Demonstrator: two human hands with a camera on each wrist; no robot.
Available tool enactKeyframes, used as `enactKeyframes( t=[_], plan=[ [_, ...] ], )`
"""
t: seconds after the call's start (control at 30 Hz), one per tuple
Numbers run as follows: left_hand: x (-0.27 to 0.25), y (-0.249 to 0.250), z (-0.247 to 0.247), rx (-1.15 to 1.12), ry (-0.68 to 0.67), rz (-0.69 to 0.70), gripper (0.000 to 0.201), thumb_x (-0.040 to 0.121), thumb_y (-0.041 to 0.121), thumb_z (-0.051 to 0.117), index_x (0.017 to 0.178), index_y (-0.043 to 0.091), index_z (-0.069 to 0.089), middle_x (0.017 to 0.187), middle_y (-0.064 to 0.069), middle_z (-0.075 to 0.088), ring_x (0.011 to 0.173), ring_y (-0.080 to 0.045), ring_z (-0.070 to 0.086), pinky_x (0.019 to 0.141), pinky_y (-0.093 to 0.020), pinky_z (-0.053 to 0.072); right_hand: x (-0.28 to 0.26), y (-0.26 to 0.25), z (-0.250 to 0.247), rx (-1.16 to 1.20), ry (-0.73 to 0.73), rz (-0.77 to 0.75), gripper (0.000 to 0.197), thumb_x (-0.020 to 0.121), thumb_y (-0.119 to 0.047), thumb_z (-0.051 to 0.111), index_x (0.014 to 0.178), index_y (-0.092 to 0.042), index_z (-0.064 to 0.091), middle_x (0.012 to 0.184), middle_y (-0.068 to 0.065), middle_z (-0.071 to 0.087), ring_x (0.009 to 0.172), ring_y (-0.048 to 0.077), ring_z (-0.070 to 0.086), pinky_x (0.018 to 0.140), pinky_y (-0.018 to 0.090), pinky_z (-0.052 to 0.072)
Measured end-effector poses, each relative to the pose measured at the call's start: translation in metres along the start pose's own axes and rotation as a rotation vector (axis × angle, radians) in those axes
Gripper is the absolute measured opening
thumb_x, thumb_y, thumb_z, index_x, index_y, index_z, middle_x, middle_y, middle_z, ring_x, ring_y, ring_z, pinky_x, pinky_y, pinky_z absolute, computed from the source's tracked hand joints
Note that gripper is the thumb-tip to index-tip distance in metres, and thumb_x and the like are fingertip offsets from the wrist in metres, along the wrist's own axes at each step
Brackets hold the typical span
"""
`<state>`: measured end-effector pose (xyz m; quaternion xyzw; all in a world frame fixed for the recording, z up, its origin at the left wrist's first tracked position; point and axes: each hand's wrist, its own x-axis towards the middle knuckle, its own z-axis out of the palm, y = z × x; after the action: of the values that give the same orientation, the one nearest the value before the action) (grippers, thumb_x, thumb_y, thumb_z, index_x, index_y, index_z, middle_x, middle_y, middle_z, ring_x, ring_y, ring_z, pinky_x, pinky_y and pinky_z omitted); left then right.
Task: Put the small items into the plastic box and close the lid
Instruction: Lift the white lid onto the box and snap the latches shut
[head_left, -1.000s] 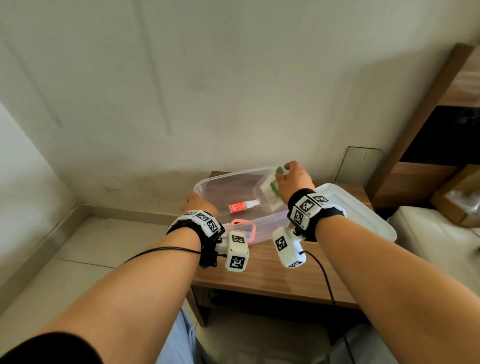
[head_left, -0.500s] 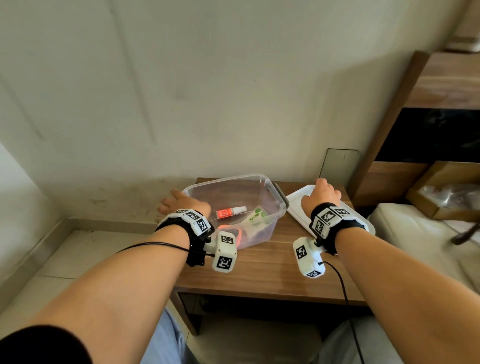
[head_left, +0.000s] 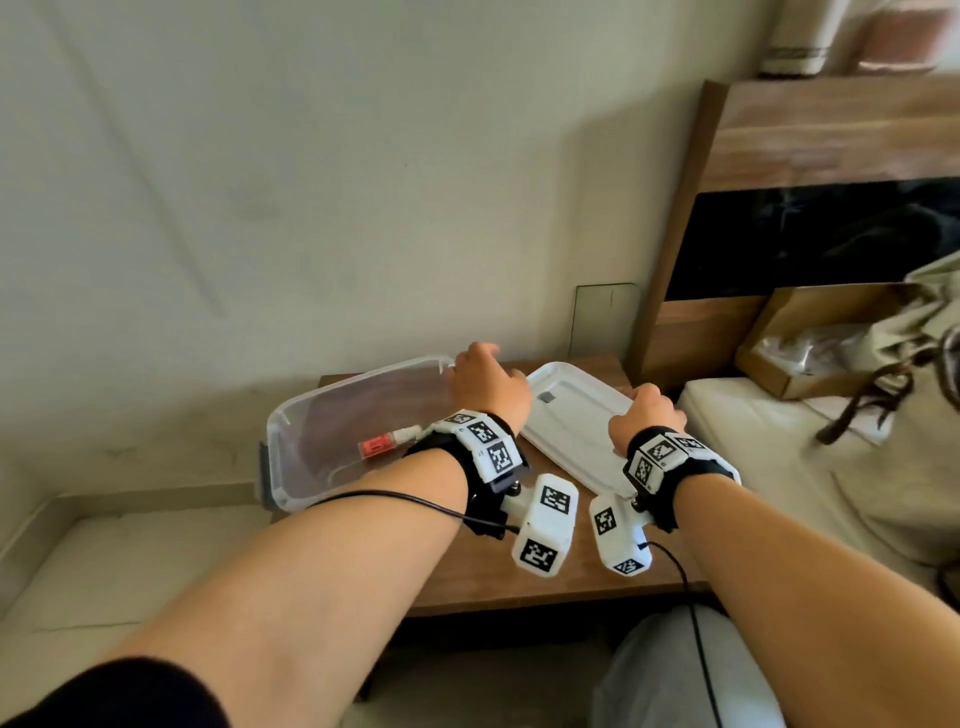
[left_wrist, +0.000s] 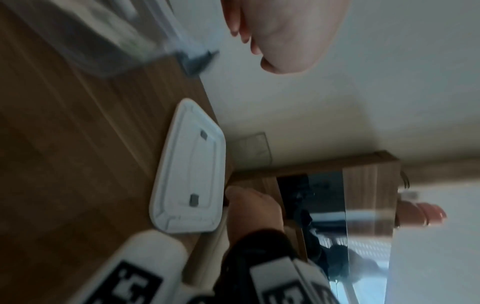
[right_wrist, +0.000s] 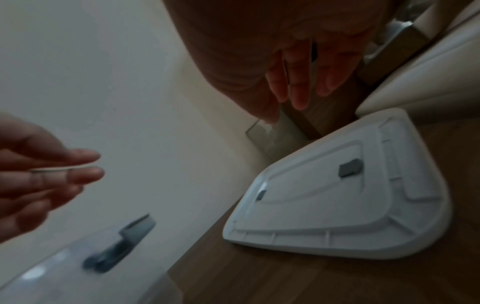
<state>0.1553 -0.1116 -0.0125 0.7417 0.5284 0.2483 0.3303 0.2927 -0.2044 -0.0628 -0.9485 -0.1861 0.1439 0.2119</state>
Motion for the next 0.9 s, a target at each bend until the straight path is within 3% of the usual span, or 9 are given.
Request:
enactKeyframes(
  t=[0.07, 0.13, 0.33, 0.5, 0.67, 0.77, 0.83, 0.9],
  plan=[
    [-0.003, 0.008, 0.023, -0.033, -0.077, -0.004, 0.04, 0.087, 0.015, 0.049, 0.127, 0.013, 0.057, 0.13, -0.007, 0.061, 0.126, -0.026, 0.053, 0.113, -0.036, 0.031, 0.01, 0.013, -0.001, 0.01, -0.019, 0.031, 0.047, 0.086, -0.007, 0.051, 0.132, -0.01, 0.044, 0.136, 0.014, 0.05, 0.13, 0.035, 0.039, 0.104, 0.046, 0.041],
    [0.0, 0.01, 0.044, -0.063, -0.16, -0.042, 0.04, 0.088, 0.014, 0.049, 0.127, 0.012, 0.058, 0.132, -0.01, 0.06, 0.125, -0.029, 0.055, 0.108, -0.038, 0.039, 0.02, 0.025, -0.001, 0.027, -0.03, 0.053, 0.048, 0.086, -0.009, 0.052, 0.134, -0.011, 0.045, 0.137, 0.014, 0.05, 0.13, 0.035, 0.04, 0.105, 0.046, 0.041],
    [0.016, 0.002, 0.092, 0.025, -0.34, -0.214, 0.048, 0.092, 0.02, 0.047, 0.139, 0.013, 0.047, 0.147, -0.014, 0.043, 0.132, -0.032, 0.048, 0.109, -0.036, 0.04, 0.054, 0.055, 0.005, 0.082, -0.041, 0.127, 0.048, 0.086, -0.014, 0.052, 0.134, -0.012, 0.046, 0.134, 0.015, 0.054, 0.124, 0.037, 0.05, 0.101, 0.047, 0.046],
    [0.022, -0.008, 0.108, 0.075, -0.43, -0.369, 0.058, 0.09, 0.027, 0.046, 0.144, 0.009, 0.036, 0.15, -0.015, 0.038, 0.134, -0.034, 0.045, 0.111, -0.042, 0.037, 0.069, 0.066, 0.016, 0.142, -0.127, 0.204, 0.05, 0.09, -0.023, 0.056, 0.134, -0.005, 0.043, 0.134, 0.021, 0.053, 0.124, 0.039, 0.051, 0.099, 0.043, 0.047],
    [0.028, -0.012, 0.111, 0.006, -0.437, -0.401, 0.057, 0.09, 0.024, 0.046, 0.145, 0.009, 0.036, 0.151, -0.014, 0.039, 0.134, -0.035, 0.044, 0.11, -0.041, 0.037, 0.079, 0.065, 0.021, 0.26, -0.087, 0.156, 0.054, 0.089, -0.016, 0.057, 0.141, -0.007, 0.045, 0.137, 0.018, 0.054, 0.126, 0.036, 0.052, 0.103, 0.04, 0.044],
    [0.031, -0.011, 0.104, -0.057, -0.437, -0.391, 0.055, 0.091, 0.025, 0.046, 0.142, 0.008, 0.041, 0.148, -0.012, 0.044, 0.132, -0.033, 0.047, 0.105, -0.037, 0.037, 0.078, 0.058, 0.011, 0.334, -0.069, 0.118, 0.038, 0.089, -0.015, 0.056, 0.126, -0.006, 0.061, 0.124, 0.017, 0.065, 0.116, 0.036, 0.059, 0.097, 0.037, 0.047],
    [0.031, -0.007, 0.096, -0.084, -0.463, -0.374, 0.052, 0.09, 0.027, 0.045, 0.137, 0.004, 0.046, 0.14, -0.015, 0.052, 0.122, -0.034, 0.054, 0.098, -0.037, 0.04, 0.073, 0.051, -0.001, 0.418, -0.054, 0.121, 0.027, 0.089, -0.014, 0.055, 0.111, -0.007, 0.07, 0.108, 0.019, 0.07, 0.101, 0.036, 0.064, 0.089, 0.036, 0.05],
    [0.029, -0.001, 0.087, -0.135, -0.481, -0.352, 0.045, 0.088, 0.026, 0.045, 0.123, -0.002, 0.055, 0.117, -0.02, 0.063, 0.093, -0.033, 0.056, 0.08, -0.034, 0.04, 0.067, 0.043, -0.013, 0.486, -0.03, 0.135, 0.024, 0.088, -0.012, 0.054, 0.104, -0.01, 0.072, 0.091, 0.016, 0.069, 0.085, 0.034, 0.064, 0.083, 0.039, 0.053]
  ],
)
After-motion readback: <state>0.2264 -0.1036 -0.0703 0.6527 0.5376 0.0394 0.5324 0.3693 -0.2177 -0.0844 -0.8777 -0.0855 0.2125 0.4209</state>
